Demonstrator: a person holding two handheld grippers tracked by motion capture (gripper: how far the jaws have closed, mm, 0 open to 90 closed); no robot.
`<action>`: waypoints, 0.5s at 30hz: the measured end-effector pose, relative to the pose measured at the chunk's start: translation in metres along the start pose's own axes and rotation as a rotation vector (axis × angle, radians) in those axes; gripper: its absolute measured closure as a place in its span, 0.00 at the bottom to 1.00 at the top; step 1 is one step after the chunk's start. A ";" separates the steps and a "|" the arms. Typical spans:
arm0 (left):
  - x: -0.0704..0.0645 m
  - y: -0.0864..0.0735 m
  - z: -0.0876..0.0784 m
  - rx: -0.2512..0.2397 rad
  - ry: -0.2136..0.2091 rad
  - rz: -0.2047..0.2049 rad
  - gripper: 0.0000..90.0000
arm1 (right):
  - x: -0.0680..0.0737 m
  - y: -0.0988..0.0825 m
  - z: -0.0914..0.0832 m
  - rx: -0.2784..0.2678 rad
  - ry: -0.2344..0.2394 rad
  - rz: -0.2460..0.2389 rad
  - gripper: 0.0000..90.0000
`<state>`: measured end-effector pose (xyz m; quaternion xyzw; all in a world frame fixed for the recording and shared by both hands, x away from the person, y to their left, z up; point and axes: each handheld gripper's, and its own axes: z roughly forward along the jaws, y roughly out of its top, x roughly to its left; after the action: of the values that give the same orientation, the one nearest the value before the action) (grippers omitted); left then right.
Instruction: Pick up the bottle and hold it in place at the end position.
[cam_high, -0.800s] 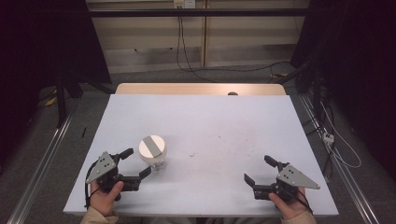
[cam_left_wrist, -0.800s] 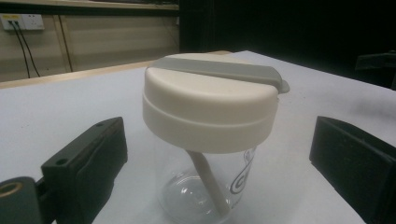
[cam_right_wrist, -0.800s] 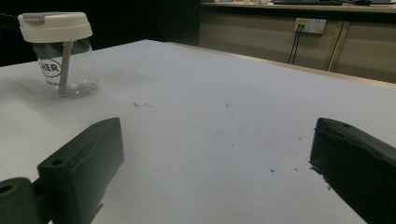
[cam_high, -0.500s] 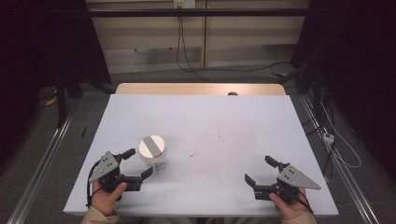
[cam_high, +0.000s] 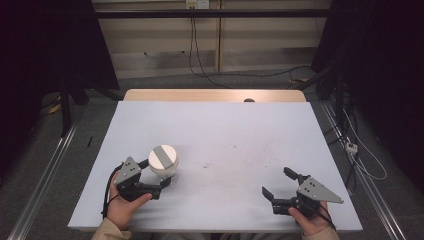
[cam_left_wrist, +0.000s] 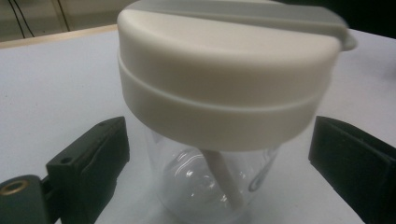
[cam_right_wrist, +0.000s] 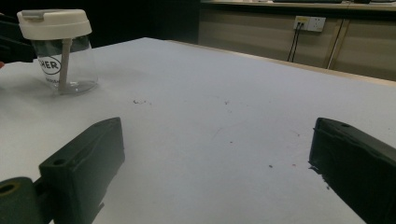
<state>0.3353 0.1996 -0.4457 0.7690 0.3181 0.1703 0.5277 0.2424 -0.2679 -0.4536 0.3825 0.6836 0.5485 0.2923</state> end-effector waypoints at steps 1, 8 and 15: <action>0.000 0.000 0.000 0.000 0.000 0.000 0.05 | 0.000 0.000 0.000 0.001 0.000 -0.001 0.03; 0.003 0.000 0.010 0.017 0.007 -0.024 0.06 | -0.001 -0.001 -0.002 0.000 0.000 0.001 0.03; 0.004 0.001 0.017 0.018 0.006 -0.015 0.08 | 0.000 -0.001 -0.002 0.002 0.001 0.001 0.03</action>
<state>0.3489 0.1895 -0.4512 0.7707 0.3269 0.1657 0.5213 0.2407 -0.2695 -0.4539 0.3829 0.6840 0.5484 0.2913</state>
